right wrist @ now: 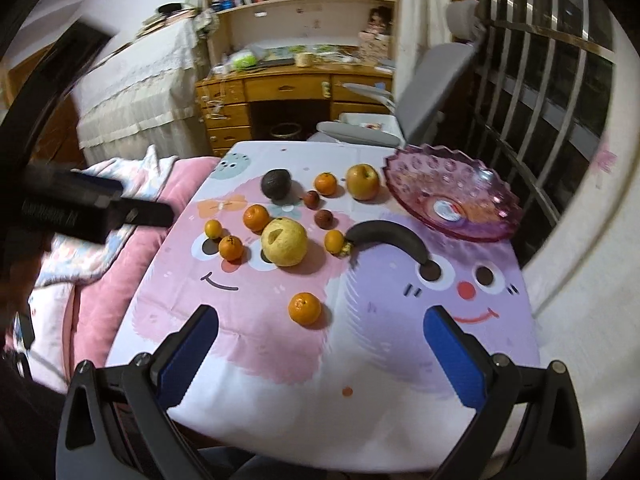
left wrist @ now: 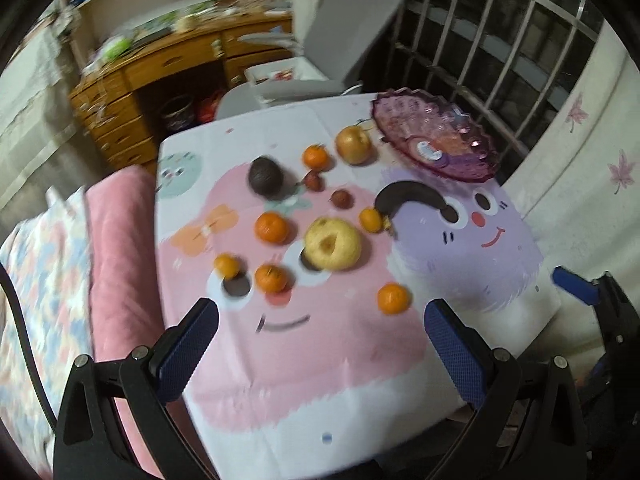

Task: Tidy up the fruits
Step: 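Grasp the large yellow pear with the left tool while the right tool grasps a tangerine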

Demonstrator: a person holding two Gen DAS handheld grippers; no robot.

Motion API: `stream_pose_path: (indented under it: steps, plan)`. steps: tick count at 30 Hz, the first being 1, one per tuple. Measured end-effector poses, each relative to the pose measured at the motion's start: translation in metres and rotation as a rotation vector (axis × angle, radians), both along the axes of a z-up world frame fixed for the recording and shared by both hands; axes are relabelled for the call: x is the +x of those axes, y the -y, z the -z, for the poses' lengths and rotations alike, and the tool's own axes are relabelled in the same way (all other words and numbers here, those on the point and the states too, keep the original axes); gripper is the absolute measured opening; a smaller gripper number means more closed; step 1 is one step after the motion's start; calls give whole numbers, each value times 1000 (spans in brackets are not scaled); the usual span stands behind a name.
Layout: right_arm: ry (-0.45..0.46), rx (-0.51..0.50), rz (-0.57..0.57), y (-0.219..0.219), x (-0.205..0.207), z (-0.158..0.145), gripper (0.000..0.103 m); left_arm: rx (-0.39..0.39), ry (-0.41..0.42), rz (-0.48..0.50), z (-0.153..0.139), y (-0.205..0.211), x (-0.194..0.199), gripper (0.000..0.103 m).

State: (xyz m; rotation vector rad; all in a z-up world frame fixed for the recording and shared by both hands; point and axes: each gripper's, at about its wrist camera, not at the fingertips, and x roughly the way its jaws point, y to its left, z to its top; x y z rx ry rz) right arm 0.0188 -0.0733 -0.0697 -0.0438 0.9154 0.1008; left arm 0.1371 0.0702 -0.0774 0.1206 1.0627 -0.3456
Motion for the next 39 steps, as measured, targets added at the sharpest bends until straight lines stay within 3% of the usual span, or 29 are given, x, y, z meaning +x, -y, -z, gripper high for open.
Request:
stream_pose_path:
  steps: [6,9,13,25,35,39]
  plan:
    - [-8,-29,-89,-4,23,37,103,0,15,85,27,17,43,102]
    - [-24,-19,-123,-6,35,56,103,-32,-37,122,44,28,67,102]
    - [-40,-7,-161,-4,49,78,101,-3,-87,154,70,43,89,102]
    - [-205,54,-288,-10,73,128,77,61,-243,189,148,65,132,101]
    - [-259,51,-309,-21,81,144,58,95,-280,210,176,74,144,98]
    - [-259,32,-298,-20,83,144,53,90,-294,239,183,78,145,88]
